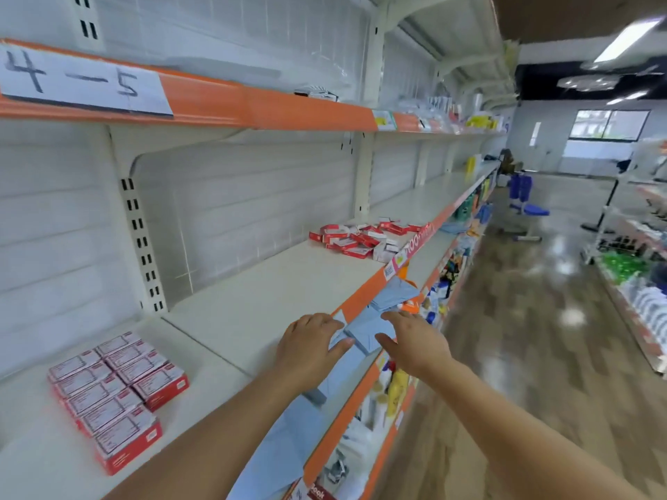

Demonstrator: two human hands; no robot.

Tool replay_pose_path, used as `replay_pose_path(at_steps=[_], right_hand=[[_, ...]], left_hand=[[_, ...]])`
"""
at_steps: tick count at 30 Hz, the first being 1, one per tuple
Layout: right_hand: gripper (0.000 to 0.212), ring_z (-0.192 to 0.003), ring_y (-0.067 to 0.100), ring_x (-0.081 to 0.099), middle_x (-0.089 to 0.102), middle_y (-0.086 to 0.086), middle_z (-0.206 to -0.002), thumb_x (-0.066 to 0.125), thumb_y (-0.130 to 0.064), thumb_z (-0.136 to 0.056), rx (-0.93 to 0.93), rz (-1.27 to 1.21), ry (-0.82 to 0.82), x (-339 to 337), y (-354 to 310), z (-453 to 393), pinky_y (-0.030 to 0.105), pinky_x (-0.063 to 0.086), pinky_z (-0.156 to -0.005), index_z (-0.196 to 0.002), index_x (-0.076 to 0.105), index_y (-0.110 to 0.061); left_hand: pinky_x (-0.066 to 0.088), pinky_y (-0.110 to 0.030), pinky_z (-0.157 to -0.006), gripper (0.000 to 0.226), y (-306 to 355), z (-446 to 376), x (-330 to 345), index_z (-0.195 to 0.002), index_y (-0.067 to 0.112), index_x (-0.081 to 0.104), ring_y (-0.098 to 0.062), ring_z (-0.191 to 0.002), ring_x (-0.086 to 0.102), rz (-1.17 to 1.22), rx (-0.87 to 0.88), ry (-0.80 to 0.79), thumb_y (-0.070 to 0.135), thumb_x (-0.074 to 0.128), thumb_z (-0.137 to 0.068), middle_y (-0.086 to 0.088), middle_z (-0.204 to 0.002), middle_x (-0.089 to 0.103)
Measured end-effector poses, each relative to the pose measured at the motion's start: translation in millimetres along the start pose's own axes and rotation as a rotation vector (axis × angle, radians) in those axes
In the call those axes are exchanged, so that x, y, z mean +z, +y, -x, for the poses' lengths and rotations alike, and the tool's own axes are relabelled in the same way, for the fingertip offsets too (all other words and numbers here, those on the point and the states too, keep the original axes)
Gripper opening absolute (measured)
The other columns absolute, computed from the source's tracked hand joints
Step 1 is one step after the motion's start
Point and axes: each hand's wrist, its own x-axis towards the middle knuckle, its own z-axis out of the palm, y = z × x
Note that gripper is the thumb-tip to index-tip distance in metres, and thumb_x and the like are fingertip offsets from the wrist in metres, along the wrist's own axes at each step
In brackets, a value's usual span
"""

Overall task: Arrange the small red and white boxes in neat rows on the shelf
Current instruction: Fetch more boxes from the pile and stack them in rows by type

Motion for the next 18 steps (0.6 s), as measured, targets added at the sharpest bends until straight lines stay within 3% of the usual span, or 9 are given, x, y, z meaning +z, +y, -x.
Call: replay_pose_path(at_steps=[4, 9, 18], right_hand=[[0.05, -0.126, 0.022, 0.045, 0.048, 0.001, -0.139, 0.04, -0.043, -0.099, 0.045, -0.035, -0.007, 6.1, 25.3, -42.6, 0.037, 0.048, -0.092, -0.143, 0.035, -0.022], [0.044, -0.117, 0.025, 0.05, 0.054, 0.005, -0.128, 0.041, -0.039, -0.098, 0.079, -0.029, 0.009, 14.1, 64.4, -99.7, 0.036, 0.049, -0.087, -0.138, 0.039, -0.02], [0.042, -0.117, 0.026, 0.05, 0.054, 0.007, -0.128, 0.044, -0.034, -0.098, -0.024, -0.105, 0.048, 22.3, 125.9, -223.0, 0.037, 0.049, -0.084, -0.136, 0.042, -0.017]], left_hand=[[0.028, -0.029, -0.102, 0.045, -6.3, -54.2, 12.1, -0.133, 0.03, 0.047, -0.015, -0.126, 0.039, -0.005, 0.04, -0.008, 0.052, 0.036, -0.096, 0.007, -0.137, 0.046], [0.027, -0.029, -0.103, 0.044, -5.1, -120.2, 32.9, -0.134, 0.03, 0.047, -0.015, -0.126, 0.038, -0.005, 0.066, -0.04, 0.05, 0.037, -0.096, 0.007, -0.138, 0.044], [0.028, -0.029, -0.106, 0.044, -7.9, -237.4, 63.3, -0.138, 0.028, 0.042, -0.014, -0.13, 0.035, -0.019, -0.068, 0.011, 0.045, 0.038, -0.098, 0.007, -0.143, 0.04]])
